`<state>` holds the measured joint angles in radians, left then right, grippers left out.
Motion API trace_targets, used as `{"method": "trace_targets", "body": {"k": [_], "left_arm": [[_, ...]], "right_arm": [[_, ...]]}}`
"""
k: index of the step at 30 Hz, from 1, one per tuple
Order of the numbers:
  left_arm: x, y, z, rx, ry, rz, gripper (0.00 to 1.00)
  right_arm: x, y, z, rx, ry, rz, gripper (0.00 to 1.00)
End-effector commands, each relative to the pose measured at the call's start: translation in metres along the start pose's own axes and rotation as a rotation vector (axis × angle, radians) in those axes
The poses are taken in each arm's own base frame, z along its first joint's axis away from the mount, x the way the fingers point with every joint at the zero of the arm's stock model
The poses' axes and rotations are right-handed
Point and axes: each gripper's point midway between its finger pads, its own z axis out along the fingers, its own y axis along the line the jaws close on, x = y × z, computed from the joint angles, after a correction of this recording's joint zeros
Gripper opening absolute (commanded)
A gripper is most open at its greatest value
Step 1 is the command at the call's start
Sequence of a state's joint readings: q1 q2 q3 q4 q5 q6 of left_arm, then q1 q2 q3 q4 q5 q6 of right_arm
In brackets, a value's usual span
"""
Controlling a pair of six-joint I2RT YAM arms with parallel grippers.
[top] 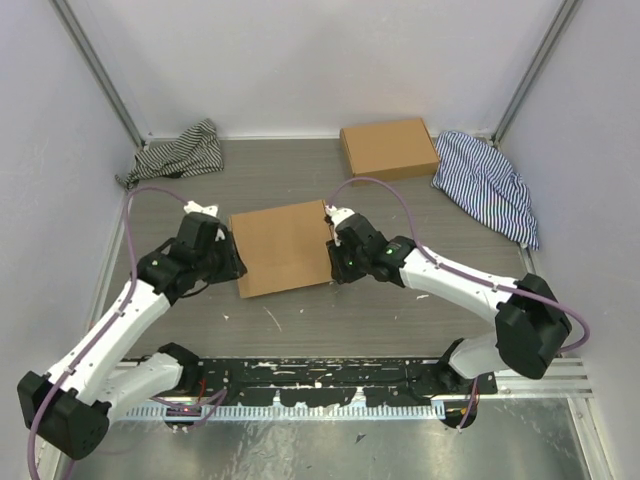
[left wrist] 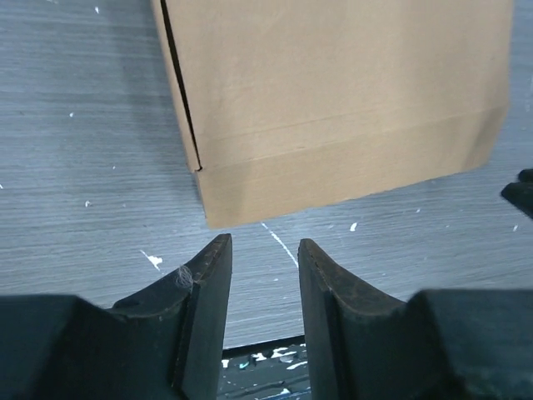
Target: Fold the paper box
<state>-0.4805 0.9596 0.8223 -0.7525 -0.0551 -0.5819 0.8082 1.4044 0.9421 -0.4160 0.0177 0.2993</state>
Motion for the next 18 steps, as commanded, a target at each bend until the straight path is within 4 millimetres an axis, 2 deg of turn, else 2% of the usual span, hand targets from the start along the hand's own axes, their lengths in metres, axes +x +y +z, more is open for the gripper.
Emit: {"method": "trace_targets", "body": {"k": [1, 2, 3, 5, 9, 13, 16, 18], "left_arm": [[-0.027, -0.013, -0.014, 0.015, -0.061, -0.014, 0.43], [-0.036, -0.02, -0.008, 0.02, -0.065, -0.012, 0.41], [-0.052, -0.031, -0.004, 0.043, -0.091, -0.008, 0.4], [-0.075, -0.047, 0.013, 0.044, -0.099, 0.004, 0.35], [-0.111, -0.066, 0.068, -0.019, -0.053, 0.042, 0.22], [-0.125, -0.078, 0.117, -0.058, 0.009, 0.059, 0.19], [-0.124, -0.079, 0.145, -0.083, 0.048, 0.067, 0.18], [-0.125, -0.076, 0.156, -0.109, 0.045, 0.068, 0.18]], "right_arm": [[-0.001, 0.008, -0.007, -0.033, -0.019, 0.031, 0.17], [-0.001, 0.011, -0.005, -0.043, -0.02, 0.039, 0.06], [0.0, 0.013, -0.003, -0.054, -0.018, 0.049, 0.01], [0.003, 0.017, 0.003, -0.072, -0.014, 0.064, 0.01], [0.009, 0.02, 0.014, -0.083, -0.004, 0.104, 0.01], [0.011, 0.03, 0.019, -0.115, -0.002, 0.128, 0.01], [0.015, 0.033, 0.025, -0.106, 0.009, 0.125, 0.01], [0.018, 0.032, 0.032, -0.09, 0.024, 0.125, 0.01]]}}
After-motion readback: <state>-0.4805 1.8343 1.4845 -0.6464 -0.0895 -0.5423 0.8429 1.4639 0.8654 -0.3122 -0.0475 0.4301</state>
